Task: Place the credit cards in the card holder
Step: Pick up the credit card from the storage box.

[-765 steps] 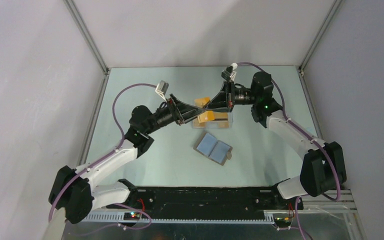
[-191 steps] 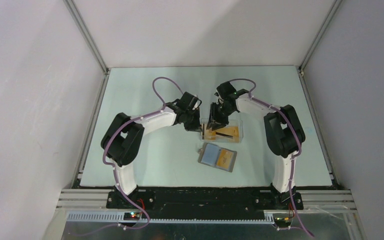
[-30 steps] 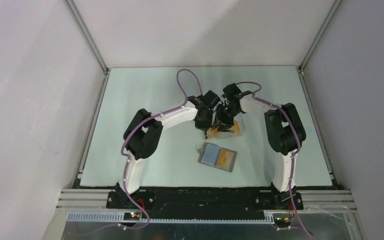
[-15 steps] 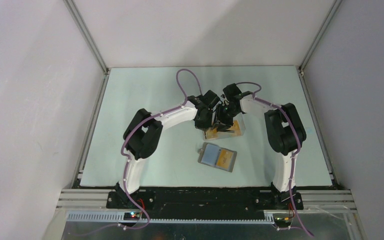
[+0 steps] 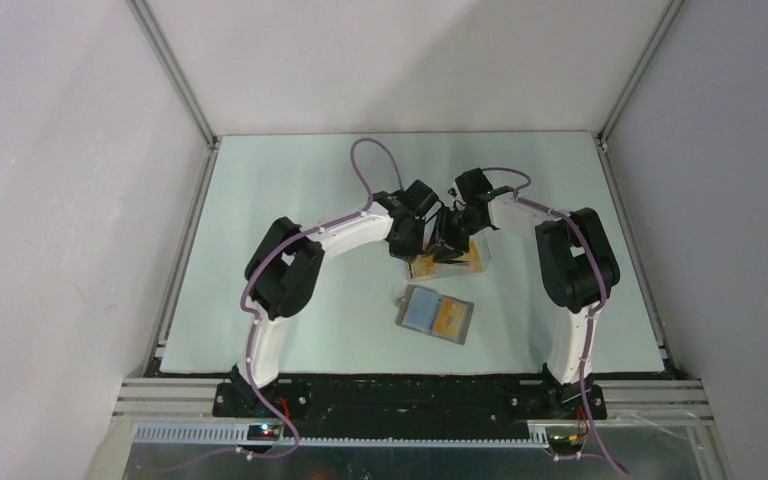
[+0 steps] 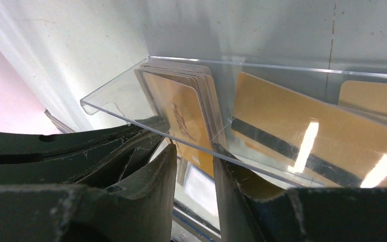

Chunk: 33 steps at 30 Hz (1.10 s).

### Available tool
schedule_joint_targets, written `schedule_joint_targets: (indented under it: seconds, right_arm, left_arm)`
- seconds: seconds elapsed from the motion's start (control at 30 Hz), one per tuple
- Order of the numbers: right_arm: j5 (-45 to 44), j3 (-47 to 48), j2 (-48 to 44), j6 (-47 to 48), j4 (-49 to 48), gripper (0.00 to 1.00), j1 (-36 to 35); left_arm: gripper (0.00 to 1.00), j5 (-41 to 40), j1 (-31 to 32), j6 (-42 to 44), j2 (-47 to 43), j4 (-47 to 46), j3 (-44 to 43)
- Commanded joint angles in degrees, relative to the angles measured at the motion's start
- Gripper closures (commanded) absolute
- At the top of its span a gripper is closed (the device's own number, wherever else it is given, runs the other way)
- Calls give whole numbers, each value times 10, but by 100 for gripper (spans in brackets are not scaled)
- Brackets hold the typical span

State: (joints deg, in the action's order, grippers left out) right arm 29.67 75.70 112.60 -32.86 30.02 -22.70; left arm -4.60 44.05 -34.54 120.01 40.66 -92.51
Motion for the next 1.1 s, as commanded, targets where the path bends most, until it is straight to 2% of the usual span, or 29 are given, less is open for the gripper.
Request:
schedule_joint_targets:
  seconds: [0.0, 0.5, 1.07]
  right_arm:
    - [45, -4, -26, -26, -32, 64, 1]
    - [59, -20, -47, -28, -45, 64, 16]
    - [-59, -18, -35, 35, 30, 59, 25]
  left_arm:
    - [100, 29, -7, -14, -16, -14, 30]
    - [100, 112, -30, -47, -51, -101, 97]
    - [100, 109, -34, -51, -43, -116, 122]
